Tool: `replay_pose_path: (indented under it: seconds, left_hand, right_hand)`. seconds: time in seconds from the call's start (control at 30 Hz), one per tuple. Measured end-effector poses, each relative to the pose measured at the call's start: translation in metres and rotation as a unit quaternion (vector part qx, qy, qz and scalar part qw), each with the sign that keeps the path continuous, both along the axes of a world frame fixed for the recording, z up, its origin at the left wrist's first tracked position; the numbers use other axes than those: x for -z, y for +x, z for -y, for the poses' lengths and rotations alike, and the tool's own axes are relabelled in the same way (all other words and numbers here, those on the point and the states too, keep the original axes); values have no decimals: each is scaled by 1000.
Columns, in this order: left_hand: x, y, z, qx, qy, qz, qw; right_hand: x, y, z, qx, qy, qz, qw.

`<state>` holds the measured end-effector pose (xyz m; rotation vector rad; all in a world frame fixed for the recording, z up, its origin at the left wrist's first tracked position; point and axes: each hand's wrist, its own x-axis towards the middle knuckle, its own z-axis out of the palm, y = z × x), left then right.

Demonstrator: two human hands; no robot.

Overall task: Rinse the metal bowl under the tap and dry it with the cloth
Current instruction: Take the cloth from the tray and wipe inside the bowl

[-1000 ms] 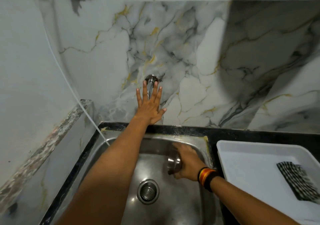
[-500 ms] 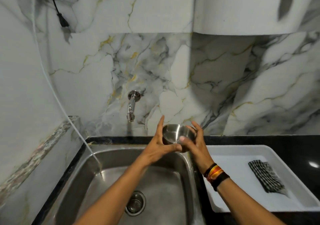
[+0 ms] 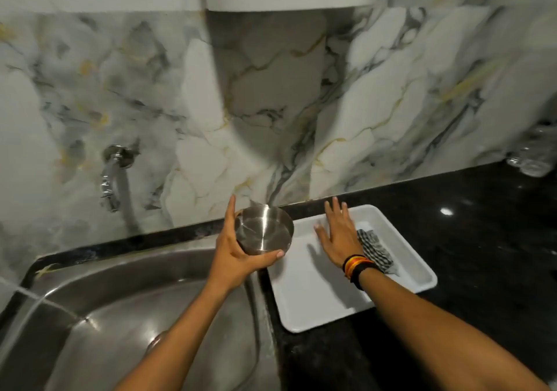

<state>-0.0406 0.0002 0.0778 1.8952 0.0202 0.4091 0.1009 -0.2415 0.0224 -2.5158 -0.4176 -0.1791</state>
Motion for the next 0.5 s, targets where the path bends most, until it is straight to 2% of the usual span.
replay_pose_path:
  seconds: [0.1, 0.2, 0.33, 0.43, 0.5]
  left_hand:
    - [12, 3, 15, -17, 2, -12, 1000]
    - [23, 10, 31, -35, -3, -26, 999]
    - [33, 14, 46, -40, 11, -31, 999]
    - [32, 15, 50, -34, 24, -37, 998]
    - [31, 10, 46, -47, 26, -38, 998]
  right_hand:
    - [42, 25, 58, 25, -179, -63, 982]
    - [73, 45, 98, 14, -236, -125, 964]
    - [104, 60, 118, 11, -243, -197, 950]
    - [118, 66, 111, 35, -213, -161, 963]
    - [117, 70, 99, 43, -155, -133, 978]
